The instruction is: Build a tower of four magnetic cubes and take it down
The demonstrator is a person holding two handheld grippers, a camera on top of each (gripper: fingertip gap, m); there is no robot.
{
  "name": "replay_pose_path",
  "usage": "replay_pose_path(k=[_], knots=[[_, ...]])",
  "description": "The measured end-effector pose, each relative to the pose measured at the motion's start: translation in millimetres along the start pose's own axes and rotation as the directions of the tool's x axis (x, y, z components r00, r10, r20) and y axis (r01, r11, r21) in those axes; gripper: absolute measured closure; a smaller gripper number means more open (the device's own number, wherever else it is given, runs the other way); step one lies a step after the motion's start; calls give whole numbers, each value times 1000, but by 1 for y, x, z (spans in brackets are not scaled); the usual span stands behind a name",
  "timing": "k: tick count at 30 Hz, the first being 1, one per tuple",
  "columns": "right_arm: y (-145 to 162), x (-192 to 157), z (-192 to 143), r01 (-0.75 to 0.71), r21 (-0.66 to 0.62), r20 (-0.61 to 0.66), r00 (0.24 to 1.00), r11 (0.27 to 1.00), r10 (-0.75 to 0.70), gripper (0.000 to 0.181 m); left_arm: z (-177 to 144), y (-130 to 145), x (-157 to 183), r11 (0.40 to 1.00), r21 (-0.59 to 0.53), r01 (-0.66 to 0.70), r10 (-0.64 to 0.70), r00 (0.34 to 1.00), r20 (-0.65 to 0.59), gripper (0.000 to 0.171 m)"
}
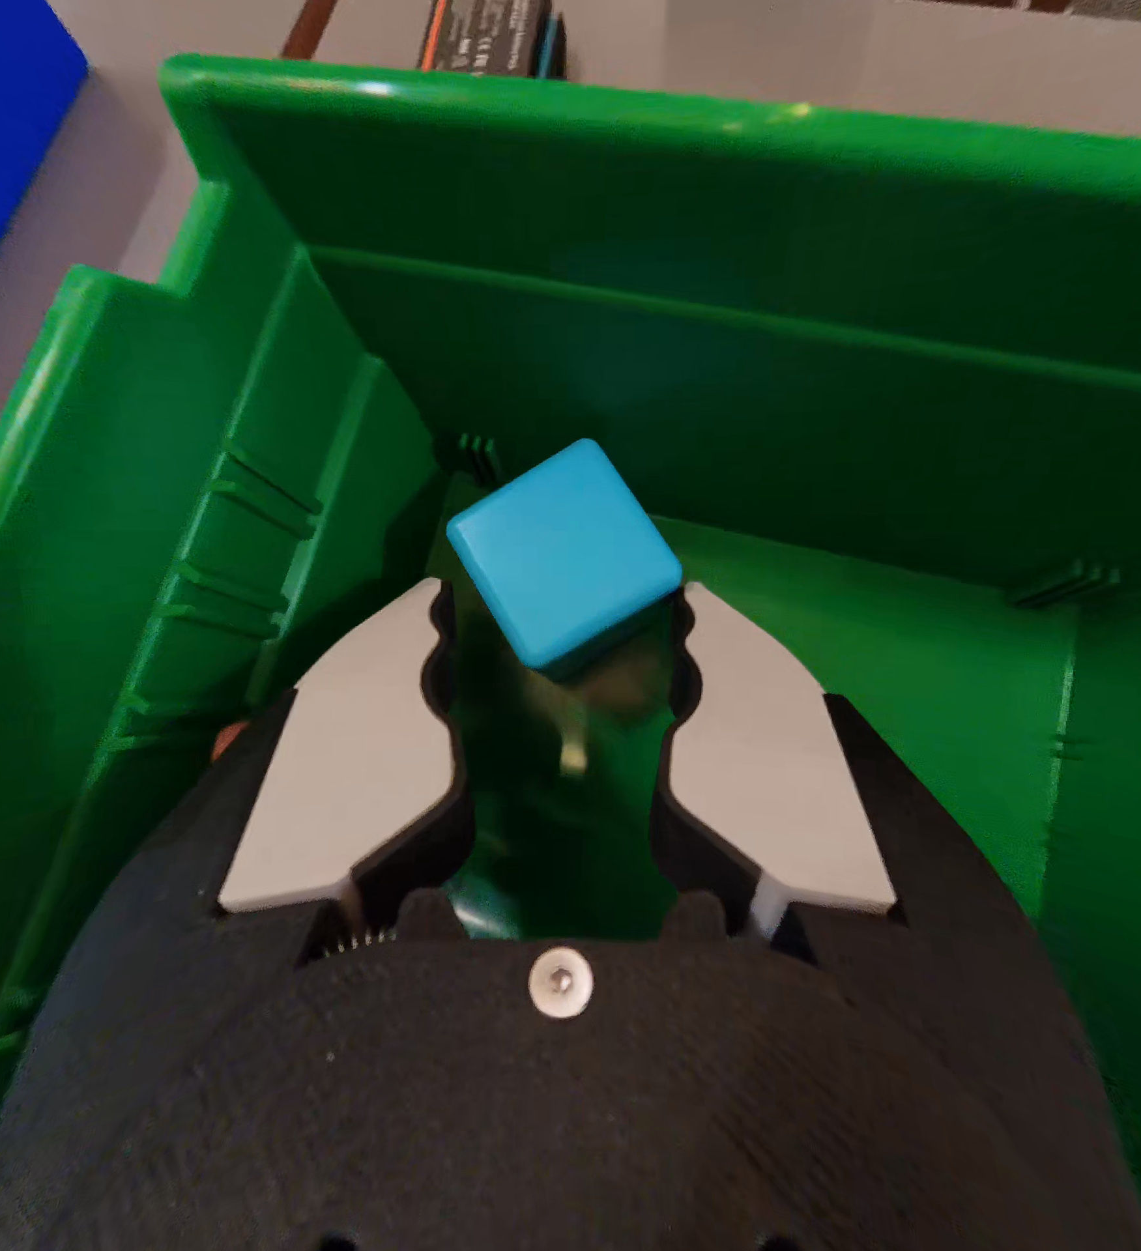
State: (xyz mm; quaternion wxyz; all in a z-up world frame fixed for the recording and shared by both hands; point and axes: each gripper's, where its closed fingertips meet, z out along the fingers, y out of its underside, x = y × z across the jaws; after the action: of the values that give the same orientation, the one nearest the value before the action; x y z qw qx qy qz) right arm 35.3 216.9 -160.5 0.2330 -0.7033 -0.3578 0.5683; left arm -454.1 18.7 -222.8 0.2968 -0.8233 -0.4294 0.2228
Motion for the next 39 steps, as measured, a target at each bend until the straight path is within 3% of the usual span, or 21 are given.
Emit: replay_pose_path(k=[2, 6, 10, 15, 22, 28, 39], knots=[[0, 0, 0, 1, 0, 0, 1000, 1000, -1, 164, -2, 1, -8, 1000, 4, 15, -15, 999, 37, 121], [0, -1, 0, -1, 0, 3, 1000, 1000, 1, 164, -13, -1, -18, 996, 59, 64, -66, 997, 37, 126], [1, -2, 0, -9, -1, 11, 1000, 1000, 9, 164, -9, 6, -18, 996, 48, 69, -69, 998, 4, 125], [0, -1, -1, -22, 5, 15, 1000, 1000, 22, 164, -1, 1, -12, 998, 62, 12, -12, 1000, 0, 111], [1, -2, 0, -19, 1, 16, 1000, 1000, 19, 163, -2, -2, -15, 996, 87, -9, 8, 1000, 14, 125], [1, -3, 0, -17, 2, 16, 1000, 1000, 17, 164, -5, -2, -4, 994, 98, -46, 51, 997, -51, 124], [0, -2, -1, -23, 4, 18, 1000, 1000, 23, 164, 6, 0, -7, 994, 43, -104, 103, 994, 39, 118]])
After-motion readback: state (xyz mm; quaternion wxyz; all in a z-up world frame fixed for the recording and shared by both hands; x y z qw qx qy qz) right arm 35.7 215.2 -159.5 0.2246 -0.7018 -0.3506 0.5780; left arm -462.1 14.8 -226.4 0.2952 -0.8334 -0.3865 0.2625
